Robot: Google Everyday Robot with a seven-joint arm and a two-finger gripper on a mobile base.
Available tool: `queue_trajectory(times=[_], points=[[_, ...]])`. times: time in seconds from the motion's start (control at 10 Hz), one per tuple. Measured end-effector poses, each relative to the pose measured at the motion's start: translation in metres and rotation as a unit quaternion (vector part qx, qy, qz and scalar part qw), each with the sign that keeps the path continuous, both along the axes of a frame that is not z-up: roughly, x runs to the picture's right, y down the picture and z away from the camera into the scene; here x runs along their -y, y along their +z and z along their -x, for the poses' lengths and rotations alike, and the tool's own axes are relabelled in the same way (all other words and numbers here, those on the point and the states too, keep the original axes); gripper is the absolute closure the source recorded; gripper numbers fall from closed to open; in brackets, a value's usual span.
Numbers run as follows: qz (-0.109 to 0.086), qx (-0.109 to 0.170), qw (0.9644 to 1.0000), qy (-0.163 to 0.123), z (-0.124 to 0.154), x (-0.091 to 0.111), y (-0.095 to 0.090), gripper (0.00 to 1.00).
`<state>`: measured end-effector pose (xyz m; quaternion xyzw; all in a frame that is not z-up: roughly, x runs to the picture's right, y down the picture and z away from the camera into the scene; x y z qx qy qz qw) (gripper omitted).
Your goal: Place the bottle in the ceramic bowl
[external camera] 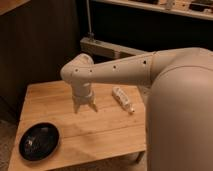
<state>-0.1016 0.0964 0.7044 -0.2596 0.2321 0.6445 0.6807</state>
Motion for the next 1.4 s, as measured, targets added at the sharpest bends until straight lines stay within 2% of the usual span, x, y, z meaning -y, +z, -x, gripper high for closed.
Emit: queue_trajectory(times=[0.3, 0.4, 0.5, 0.6, 0.7, 0.8, 0.9, 1.0, 1.1, 1.2, 1.4], points=[[-0.001, 0.001, 1.0, -0.001, 0.0, 0.0, -0.001, 0.35], [-0.012, 0.014, 0.9998, -0.003, -0.002, 0.002, -0.001, 0.35], [-0.041, 0.032, 0.9986, -0.011, -0.012, 0.01, 0.001, 0.35], [-0.06, 0.045, 0.997, -0.016, -0.018, 0.018, 0.003, 0.35], [-0.087, 0.068, 0.9935, -0.027, -0.027, 0.033, 0.009, 0.35], [-0.113, 0.097, 0.988, -0.043, -0.042, 0.054, 0.019, 0.35], [-0.13, 0.118, 0.983, -0.055, -0.054, 0.071, 0.027, 0.35], [-0.15, 0.141, 0.9762, -0.069, -0.064, 0.088, 0.034, 0.35], [-0.162, 0.154, 0.9716, -0.077, -0.07, 0.097, 0.038, 0.35], [-0.186, 0.178, 0.962, -0.092, -0.083, 0.114, 0.043, 0.35], [-0.2, 0.189, 0.956, -0.101, -0.092, 0.124, 0.046, 0.35]])
